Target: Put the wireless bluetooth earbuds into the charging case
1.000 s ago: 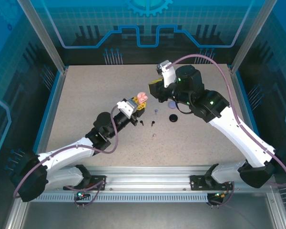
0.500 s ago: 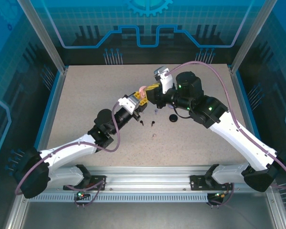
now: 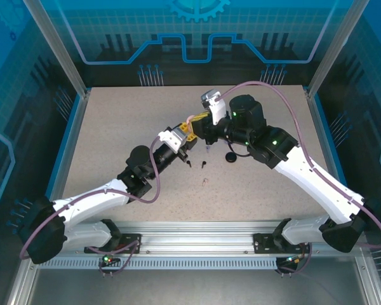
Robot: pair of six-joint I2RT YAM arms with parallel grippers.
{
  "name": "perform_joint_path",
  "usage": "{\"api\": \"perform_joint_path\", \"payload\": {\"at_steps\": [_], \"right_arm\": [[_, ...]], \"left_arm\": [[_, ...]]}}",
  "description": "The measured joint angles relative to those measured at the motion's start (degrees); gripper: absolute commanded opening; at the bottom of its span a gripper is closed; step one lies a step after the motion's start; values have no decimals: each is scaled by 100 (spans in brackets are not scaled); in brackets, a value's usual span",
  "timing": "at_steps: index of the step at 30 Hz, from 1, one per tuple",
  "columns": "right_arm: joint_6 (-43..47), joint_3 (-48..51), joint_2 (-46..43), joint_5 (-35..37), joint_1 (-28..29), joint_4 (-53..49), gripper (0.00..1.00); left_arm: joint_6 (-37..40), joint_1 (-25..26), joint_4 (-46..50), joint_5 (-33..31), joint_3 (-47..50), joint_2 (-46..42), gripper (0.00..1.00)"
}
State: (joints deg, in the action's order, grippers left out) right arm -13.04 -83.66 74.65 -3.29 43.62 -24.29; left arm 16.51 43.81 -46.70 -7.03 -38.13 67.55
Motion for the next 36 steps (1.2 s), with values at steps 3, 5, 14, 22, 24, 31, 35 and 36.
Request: {"api": "perform_joint_path", "payload": {"at_steps": [3, 5, 14, 22, 24, 31, 35, 36], "right_arm": [[4, 0, 17, 4, 0, -4, 17], [7, 0, 17, 22, 0, -7, 17], [50, 9, 15, 118, -7, -9, 16], [70, 61, -7, 133, -15, -17, 14], [70, 98, -13, 136, -15, -15, 14], [94, 186, -94, 175, -17, -35, 14], [133, 186, -94, 136, -22, -57, 13], [153, 186, -94, 116, -28, -59, 13]], "left_arm": [[0, 26, 13, 0, -7, 0, 0], [2, 31, 13, -2, -9, 0, 0], [7, 31, 39, -2, -9, 0, 0], [7, 31, 68, -2, -9, 0, 0], [15, 31, 103, -4, -9, 0, 0], [22, 48, 142, -2, -9, -15, 0], [20, 57, 149, -2, -9, -20, 0], [20, 61, 146, -2, -9, -20, 0]]}}
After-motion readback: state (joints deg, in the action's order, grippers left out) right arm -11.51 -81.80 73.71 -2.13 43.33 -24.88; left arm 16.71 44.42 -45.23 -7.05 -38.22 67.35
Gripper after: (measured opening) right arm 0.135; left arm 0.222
